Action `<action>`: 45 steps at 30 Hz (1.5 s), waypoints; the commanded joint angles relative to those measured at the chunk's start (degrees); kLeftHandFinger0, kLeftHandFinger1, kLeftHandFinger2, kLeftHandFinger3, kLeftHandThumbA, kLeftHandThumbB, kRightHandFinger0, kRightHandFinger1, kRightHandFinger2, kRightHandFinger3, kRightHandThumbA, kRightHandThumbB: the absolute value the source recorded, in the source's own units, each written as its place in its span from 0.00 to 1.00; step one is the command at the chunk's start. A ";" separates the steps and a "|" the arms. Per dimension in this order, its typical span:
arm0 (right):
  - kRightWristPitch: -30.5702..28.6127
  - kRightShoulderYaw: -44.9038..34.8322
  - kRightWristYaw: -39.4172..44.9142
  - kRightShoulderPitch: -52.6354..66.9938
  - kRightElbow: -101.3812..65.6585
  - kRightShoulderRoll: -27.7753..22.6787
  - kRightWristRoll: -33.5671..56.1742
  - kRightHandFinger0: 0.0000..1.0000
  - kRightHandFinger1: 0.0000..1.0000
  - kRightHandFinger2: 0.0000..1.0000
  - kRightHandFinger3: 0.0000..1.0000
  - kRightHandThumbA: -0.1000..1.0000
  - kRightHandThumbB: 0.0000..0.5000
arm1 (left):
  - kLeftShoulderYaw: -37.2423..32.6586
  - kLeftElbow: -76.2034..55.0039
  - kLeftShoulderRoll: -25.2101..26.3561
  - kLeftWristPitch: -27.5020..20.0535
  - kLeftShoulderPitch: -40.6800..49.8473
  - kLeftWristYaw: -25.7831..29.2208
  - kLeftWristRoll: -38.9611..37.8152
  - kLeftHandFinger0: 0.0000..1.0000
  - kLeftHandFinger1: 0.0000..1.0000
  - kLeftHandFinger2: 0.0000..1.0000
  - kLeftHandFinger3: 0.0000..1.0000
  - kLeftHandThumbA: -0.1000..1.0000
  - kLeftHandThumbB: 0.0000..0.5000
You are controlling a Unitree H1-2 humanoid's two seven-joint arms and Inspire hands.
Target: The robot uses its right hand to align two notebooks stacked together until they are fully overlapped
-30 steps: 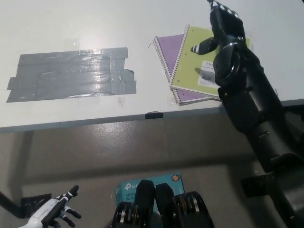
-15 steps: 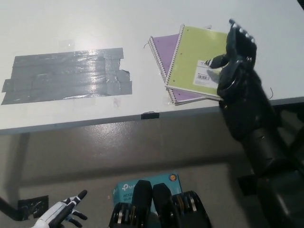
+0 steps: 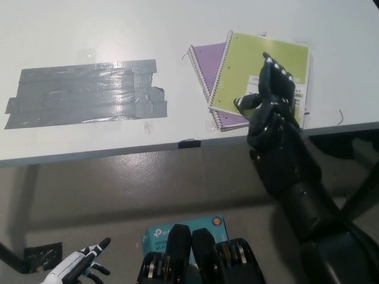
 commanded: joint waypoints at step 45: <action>0.38 2.12 23.04 9.69 -2.69 -3.45 -11.32 1.00 1.00 1.00 1.00 1.00 1.00 | -2.60 -1.60 -0.54 -1.30 -2.43 -4.00 0.98 0.61 0.58 0.62 0.97 1.00 1.00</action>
